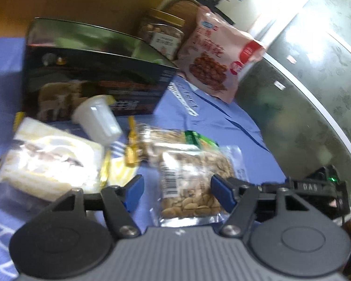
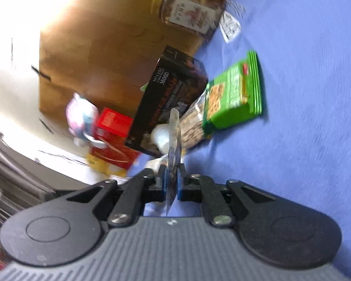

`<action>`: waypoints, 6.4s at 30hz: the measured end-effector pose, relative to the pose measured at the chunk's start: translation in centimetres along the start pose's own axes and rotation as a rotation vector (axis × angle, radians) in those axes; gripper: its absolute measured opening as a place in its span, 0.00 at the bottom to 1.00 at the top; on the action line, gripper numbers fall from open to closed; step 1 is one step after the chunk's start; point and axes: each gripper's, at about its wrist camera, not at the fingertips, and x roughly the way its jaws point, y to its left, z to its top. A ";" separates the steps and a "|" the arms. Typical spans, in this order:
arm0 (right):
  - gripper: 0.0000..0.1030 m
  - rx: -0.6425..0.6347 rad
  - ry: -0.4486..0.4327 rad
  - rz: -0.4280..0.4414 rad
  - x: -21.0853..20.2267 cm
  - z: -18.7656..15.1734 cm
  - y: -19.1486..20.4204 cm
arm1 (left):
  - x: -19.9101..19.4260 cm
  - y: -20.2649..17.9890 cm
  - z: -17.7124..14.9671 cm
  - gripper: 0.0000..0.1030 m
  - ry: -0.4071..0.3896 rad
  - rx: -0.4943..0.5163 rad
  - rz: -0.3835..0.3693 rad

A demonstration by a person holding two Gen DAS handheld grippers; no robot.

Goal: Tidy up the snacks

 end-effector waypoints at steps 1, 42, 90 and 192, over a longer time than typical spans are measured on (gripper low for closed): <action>0.11 0.026 0.006 0.024 0.0 0.0 -0.1 | -0.1 -0.1 0.0 0.62 -0.005 -0.001 -0.008; 0.42 -1.036 0.188 -0.351 13.5 -8.2 11.2 | -7.7 5.5 -0.9 0.40 -0.146 -0.063 0.292; 0.33 -0.479 -0.160 -0.381 -0.3 0.2 2.8 | -1.6 -0.1 -0.5 0.40 -0.115 -0.003 0.222; 0.54 -0.590 -0.235 -0.407 -5.2 -0.1 2.6 | 2.8 -2.7 2.2 0.50 0.035 0.016 0.073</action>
